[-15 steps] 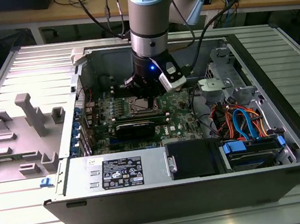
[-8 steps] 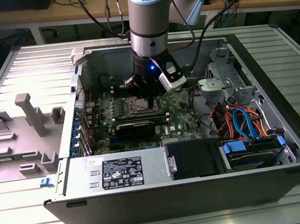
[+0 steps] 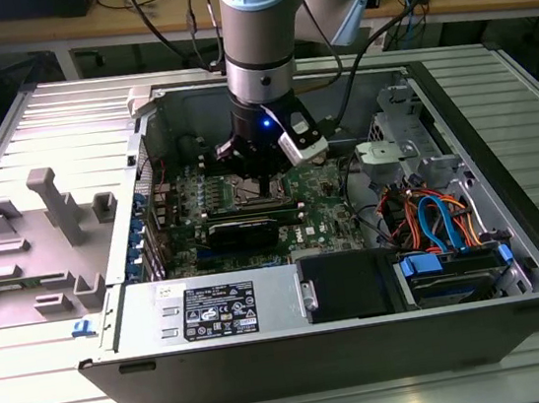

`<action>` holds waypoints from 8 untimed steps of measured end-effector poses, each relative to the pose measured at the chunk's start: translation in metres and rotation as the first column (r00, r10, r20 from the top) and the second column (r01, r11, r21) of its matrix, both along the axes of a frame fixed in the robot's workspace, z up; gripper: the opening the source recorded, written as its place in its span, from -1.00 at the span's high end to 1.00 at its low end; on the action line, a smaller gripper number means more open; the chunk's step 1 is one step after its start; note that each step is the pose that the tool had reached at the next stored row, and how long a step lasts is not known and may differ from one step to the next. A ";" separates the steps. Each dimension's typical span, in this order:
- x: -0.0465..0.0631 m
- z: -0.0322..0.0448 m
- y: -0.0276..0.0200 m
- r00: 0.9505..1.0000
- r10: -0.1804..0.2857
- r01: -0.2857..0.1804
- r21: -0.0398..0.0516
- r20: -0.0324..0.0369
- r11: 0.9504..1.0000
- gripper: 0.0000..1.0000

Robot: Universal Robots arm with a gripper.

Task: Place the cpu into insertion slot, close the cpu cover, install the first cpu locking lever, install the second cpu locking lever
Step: 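Install the second cpu locking lever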

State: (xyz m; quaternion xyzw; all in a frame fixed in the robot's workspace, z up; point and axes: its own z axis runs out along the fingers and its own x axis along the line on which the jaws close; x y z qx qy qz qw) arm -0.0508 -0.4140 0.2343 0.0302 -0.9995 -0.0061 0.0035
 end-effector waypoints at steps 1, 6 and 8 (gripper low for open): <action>0.000 0.0000 0.0000 1.000 0.000 0.000 0.000 0.000 1.000 0.79; 0.000 0.0000 0.0000 1.000 0.000 0.000 0.000 0.000 1.000 0.79; 0.000 0.0000 0.0000 1.000 0.000 0.000 0.000 0.000 1.000 0.79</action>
